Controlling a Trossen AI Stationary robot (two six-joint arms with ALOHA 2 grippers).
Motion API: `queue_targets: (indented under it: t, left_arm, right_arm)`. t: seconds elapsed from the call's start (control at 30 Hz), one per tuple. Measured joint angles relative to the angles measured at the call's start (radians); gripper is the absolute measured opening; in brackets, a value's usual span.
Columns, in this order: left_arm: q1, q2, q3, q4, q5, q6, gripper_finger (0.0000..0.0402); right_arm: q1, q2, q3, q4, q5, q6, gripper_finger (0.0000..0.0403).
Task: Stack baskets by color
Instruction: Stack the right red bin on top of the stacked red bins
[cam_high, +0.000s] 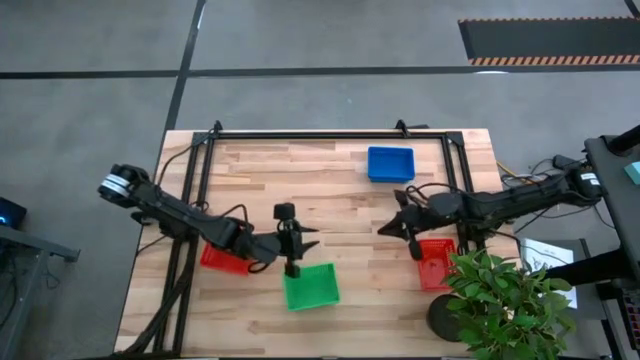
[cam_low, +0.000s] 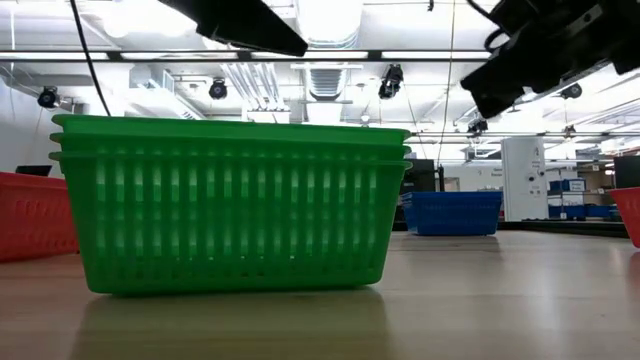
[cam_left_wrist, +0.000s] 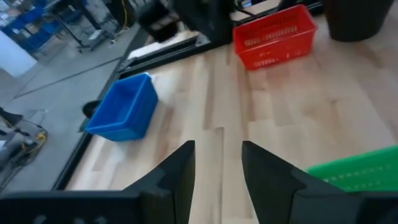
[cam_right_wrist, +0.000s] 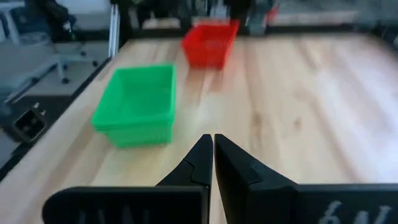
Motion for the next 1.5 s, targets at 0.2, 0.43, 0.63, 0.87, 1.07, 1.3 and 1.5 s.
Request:
queue_targets:
  t: [0.2, 0.43, 0.63, 0.87, 1.07, 1.3, 1.5]
  left_arm:
    - [0.034, -0.021, -0.031, 0.012, 0.000, 0.046, 0.0115]
    - [0.035, -0.024, -0.034, 0.010, -0.013, 0.191, 0.0115]
    - [0.039, -0.026, -0.034, 0.009, -0.018, 0.285, 0.0115]
    - [0.050, -0.035, -0.034, 0.010, -0.018, 0.331, 0.0115]
    - [0.053, -0.035, -0.034, 0.010, -0.018, 0.344, 0.0115]
    - [0.055, -0.035, -0.035, 0.018, -0.018, 0.344, 0.0115]
    - [0.055, -0.035, -0.035, 0.031, -0.018, 0.344, 0.0115]
  right_arm:
    - [0.041, 0.120, 0.141, -0.252, -0.001, 0.189, 0.0009]
    - [0.112, 0.247, 0.354, -0.697, 0.000, 0.475, 0.0009]
    - [0.213, 0.329, 0.469, -0.923, 0.045, 0.702, 0.0009]
    - [0.338, 0.349, 0.495, -1.042, 0.053, 1.045, 0.0009]
    - [0.424, 0.341, 0.505, -1.140, 0.045, 1.273, 0.0035]
    - [0.470, 0.341, 0.575, -1.378, 0.002, 1.446, 0.0115]
    - [0.469, 0.344, 0.569, -1.407, 0.036, 1.495, 0.0181]
